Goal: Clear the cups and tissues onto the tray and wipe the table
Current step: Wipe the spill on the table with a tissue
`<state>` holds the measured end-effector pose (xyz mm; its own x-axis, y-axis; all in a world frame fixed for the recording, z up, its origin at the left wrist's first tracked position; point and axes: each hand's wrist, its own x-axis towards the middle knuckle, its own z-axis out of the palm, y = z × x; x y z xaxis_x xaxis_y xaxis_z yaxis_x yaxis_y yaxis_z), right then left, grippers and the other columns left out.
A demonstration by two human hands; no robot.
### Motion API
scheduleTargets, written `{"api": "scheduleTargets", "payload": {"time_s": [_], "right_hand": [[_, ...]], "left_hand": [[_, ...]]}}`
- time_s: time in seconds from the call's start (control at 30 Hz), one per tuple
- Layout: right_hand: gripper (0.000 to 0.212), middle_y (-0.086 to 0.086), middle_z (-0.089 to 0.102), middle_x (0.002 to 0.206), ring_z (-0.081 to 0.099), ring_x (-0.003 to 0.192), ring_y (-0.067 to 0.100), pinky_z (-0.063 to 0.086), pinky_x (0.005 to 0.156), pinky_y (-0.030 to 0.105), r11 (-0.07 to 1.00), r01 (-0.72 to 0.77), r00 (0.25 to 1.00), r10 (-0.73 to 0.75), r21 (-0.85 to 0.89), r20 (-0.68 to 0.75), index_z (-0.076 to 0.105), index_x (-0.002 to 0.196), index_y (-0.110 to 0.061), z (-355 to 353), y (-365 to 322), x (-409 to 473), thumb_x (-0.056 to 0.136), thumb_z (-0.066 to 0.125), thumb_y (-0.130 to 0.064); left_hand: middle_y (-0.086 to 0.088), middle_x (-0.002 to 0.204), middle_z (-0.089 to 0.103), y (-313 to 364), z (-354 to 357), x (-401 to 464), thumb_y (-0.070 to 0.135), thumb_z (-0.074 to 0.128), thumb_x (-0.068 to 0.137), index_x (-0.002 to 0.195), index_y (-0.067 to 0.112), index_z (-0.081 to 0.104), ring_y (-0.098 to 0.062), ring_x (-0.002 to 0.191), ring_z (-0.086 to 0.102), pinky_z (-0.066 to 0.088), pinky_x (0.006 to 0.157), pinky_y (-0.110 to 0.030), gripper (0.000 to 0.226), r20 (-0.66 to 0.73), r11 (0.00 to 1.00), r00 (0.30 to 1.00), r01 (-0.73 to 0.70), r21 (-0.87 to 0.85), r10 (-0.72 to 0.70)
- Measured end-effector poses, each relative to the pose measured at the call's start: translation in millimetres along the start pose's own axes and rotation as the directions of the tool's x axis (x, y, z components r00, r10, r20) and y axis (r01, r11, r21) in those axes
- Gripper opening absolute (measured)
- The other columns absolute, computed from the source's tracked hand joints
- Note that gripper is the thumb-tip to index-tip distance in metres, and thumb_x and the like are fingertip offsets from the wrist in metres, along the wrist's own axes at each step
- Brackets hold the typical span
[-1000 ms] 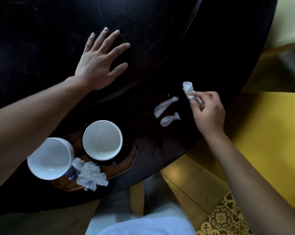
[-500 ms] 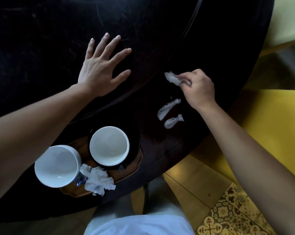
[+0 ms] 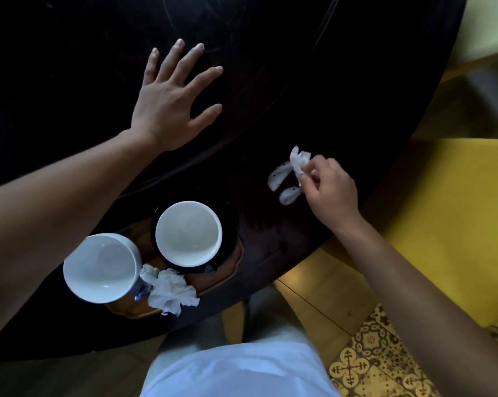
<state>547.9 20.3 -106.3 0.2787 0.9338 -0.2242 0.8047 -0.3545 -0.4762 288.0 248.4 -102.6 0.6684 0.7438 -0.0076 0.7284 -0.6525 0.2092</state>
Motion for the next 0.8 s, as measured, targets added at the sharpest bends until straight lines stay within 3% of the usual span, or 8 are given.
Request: {"api": "scheduleTargets", "payload": {"time_s": [0.13, 0.27, 0.43, 0.6, 0.8], "right_hand": [[0.015, -0.003, 0.054, 0.09, 0.059, 0.08, 0.023, 0.049, 0.066, 0.037, 0.999, -0.016, 1.0, 0.016, 0.037, 0.013, 0.062, 0.1, -0.013, -6.9, 2.4, -11.2, 0.097, 0.063, -0.028], [0.012, -0.004, 0.055, 0.09, 0.057, 0.081, 0.017, 0.043, 0.07, 0.028, 0.991, -0.033, 0.992, 0.048, 0.126, -0.114, 0.067, 0.102, -0.018, -23.5, -4.0, 26.7, 0.094, 0.066, -0.026], [0.024, 0.0, 0.062, 0.105, 0.064, 0.099, 0.023, 0.053, 0.083, 0.038, 0.996, -0.058, 0.998, 0.056, 0.07, 0.016, 0.067, 0.117, -0.024, -13.7, -21.6, 56.2, 0.095, 0.059, -0.03], [0.025, 0.006, 0.064, 0.107, 0.064, 0.094, 0.029, 0.054, 0.075, 0.044, 0.998, -0.055, 0.998, 0.054, 0.041, 0.034, 0.065, 0.117, -0.022, 3.0, -20.1, 8.7, 0.095, 0.056, -0.031], [0.019, 0.001, 0.061, 0.098, 0.061, 0.084, 0.022, 0.055, 0.071, 0.044, 0.995, -0.046, 0.998, 0.042, 0.085, 0.057, 0.068, 0.112, -0.02, 7.6, -10.8, -38.9, 0.094, 0.062, -0.023]], "left_hand": [[-0.005, 0.173, 0.019, 0.1, -1.5, -1.3, 0.065, 0.041, 0.101, 0.159, 0.036, 0.036, -0.033, 0.16, 0.007, 0.002, 0.127, -0.059, 0.064, 0.005, 1.0, 1.0, 0.006, 0.0, -0.006], [-0.004, 0.173, 0.02, 1.1, -2.4, -0.7, 0.064, 0.042, 0.101, 0.158, 0.035, 0.037, -0.032, 0.16, 0.008, 0.003, 0.127, -0.059, 0.064, -0.004, 1.0, 1.0, 0.016, 0.0, -0.016], [-0.004, 0.172, 0.022, 2.7, -1.4, 0.1, 0.063, 0.043, 0.101, 0.157, 0.035, 0.04, -0.032, 0.16, 0.01, 0.004, 0.127, -0.059, 0.063, -0.016, 1.0, 1.0, 0.015, -0.017, -0.015], [-0.004, 0.172, 0.023, 1.7, 0.3, 1.2, 0.064, 0.043, 0.101, 0.157, 0.035, 0.04, -0.032, 0.16, 0.011, 0.004, 0.127, -0.059, 0.062, -0.038, 1.0, 0.999, 0.016, -0.022, -0.017], [-0.003, 0.172, 0.023, 3.4, -2.4, 0.1, 0.064, 0.043, 0.101, 0.157, 0.036, 0.041, -0.031, 0.16, 0.011, 0.004, 0.127, -0.058, 0.062, -0.037, 1.0, 0.999, 0.02, -0.023, -0.021]]}}
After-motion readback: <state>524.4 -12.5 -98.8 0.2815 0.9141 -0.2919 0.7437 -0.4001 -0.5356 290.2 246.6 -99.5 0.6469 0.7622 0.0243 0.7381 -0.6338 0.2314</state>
